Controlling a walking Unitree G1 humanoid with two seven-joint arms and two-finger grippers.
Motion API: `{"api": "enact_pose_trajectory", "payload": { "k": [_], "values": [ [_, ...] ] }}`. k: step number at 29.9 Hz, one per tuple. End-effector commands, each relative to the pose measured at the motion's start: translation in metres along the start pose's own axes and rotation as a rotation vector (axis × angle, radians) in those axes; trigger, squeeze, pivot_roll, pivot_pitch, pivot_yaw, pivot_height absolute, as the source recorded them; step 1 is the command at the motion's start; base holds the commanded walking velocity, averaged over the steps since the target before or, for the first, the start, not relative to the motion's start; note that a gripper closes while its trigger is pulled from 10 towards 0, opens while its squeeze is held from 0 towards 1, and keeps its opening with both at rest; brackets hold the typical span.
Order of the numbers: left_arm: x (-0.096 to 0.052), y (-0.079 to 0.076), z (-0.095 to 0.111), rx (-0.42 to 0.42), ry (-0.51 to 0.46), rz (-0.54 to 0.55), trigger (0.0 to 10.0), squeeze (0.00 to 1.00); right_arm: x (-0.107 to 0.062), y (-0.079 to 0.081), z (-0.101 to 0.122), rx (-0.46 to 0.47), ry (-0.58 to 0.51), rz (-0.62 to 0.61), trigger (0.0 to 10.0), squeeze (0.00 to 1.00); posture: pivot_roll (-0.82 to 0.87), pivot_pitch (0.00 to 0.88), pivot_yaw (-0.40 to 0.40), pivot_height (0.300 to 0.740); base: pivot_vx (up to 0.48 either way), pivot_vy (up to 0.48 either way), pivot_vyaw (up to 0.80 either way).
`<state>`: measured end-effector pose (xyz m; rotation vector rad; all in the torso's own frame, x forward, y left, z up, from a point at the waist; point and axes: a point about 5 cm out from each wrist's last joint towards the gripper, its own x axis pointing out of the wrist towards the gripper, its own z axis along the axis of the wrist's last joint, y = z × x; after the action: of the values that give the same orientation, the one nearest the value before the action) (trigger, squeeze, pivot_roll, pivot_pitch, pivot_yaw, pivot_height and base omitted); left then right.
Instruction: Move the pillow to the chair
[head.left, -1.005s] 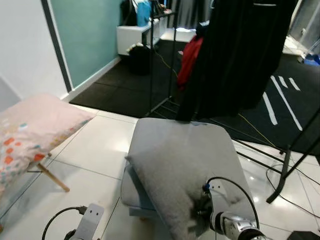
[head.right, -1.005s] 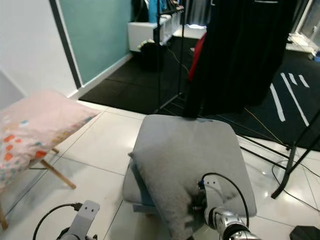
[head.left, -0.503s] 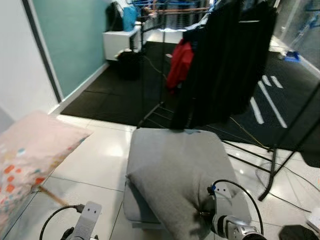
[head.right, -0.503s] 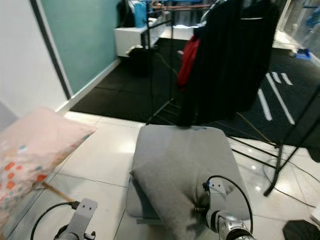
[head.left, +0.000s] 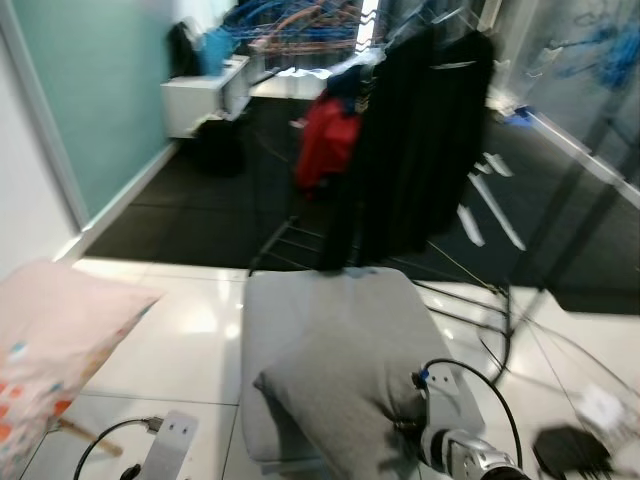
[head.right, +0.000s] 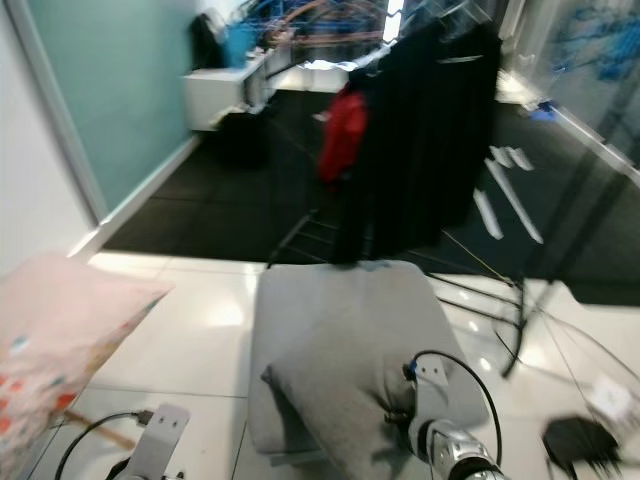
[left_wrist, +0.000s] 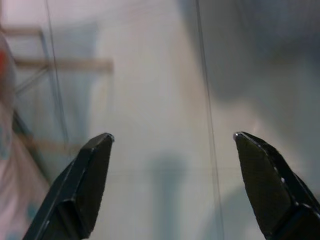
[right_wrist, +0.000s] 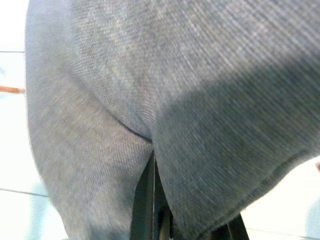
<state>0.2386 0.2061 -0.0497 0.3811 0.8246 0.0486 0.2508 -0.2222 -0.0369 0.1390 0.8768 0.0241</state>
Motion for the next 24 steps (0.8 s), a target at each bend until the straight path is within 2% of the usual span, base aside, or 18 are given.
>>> {"api": "enact_pose_trajectory", "payload": {
  "k": [1, 12, 24],
  "values": [
    [-0.0025, 0.0076, -0.0185, 0.007, 0.048, 0.014, 10.0, 0.0, 0.0026, 0.0093, 0.0205, 0.002, -0.075, 0.018, 10.0, 0.0, -0.11, 0.016, -0.058, 0.703, 0.0, 0.0, 0.0],
    [-0.003, 0.0106, -0.021, 0.011, 0.044, 0.013, 10.0, 0.0, 0.0019, 0.0075, 0.0255, 0.001, -0.089, 0.017, 10.0, 0.0, -0.11, 0.015, -0.057, 0.703, 0.0, 0.0, 0.0],
    [-0.0039, 0.0072, -0.024, 0.01, 0.045, 0.003, 10.0, 0.0, 0.0021, 0.0084, 0.0253, 0.008, -0.096, 0.016, 10.0, 0.0, -0.11, 0.009, -0.057, 0.703, 0.0, 0.0, 0.0]
  ]
}}
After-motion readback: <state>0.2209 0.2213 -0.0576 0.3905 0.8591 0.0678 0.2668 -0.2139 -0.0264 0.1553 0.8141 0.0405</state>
